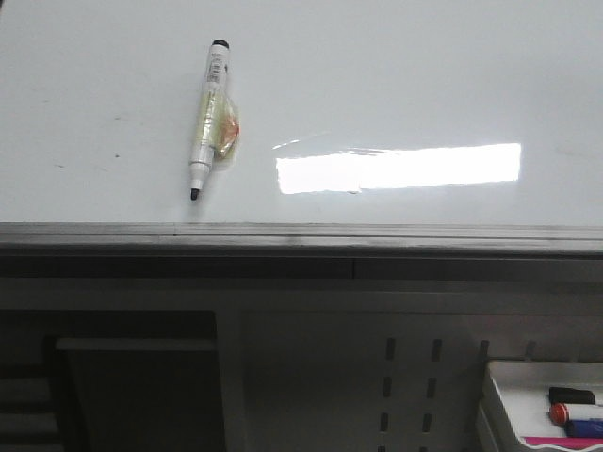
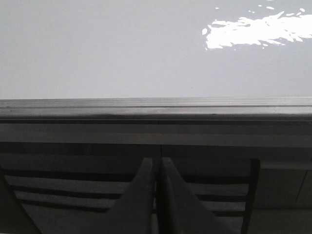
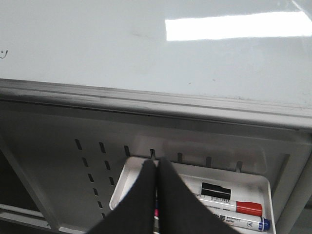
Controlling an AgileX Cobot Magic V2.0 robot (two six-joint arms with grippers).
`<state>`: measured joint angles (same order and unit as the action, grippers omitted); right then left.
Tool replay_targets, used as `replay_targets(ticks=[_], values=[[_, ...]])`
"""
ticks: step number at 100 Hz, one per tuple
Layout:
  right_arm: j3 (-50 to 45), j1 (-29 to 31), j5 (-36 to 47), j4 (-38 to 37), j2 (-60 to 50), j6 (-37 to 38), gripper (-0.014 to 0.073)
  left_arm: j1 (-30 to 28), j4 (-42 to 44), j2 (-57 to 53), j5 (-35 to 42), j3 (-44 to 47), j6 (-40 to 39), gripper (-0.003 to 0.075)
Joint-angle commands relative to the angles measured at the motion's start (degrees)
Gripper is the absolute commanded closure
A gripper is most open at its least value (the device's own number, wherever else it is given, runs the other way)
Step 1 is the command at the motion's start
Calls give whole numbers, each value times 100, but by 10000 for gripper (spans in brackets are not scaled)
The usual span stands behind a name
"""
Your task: Write number 4 on whiteboard
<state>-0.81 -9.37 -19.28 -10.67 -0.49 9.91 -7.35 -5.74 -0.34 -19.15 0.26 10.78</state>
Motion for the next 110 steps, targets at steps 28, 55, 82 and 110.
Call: replay_targets(ticks=[28, 55, 82, 110], values=[[-118, 26, 116, -90, -97, -5, 643, -13, -62, -123, 329, 193, -42, 741], [-118, 26, 116, -90, -97, -5, 643, -13, -62, -123, 329, 193, -42, 741], [-118, 26, 1288, -645, -97, -5, 643, -13, -62, -123, 329, 193, -42, 741], [-118, 26, 3032, -14, -97, 7, 643, -13, -62, -123, 329, 193, -42, 741]])
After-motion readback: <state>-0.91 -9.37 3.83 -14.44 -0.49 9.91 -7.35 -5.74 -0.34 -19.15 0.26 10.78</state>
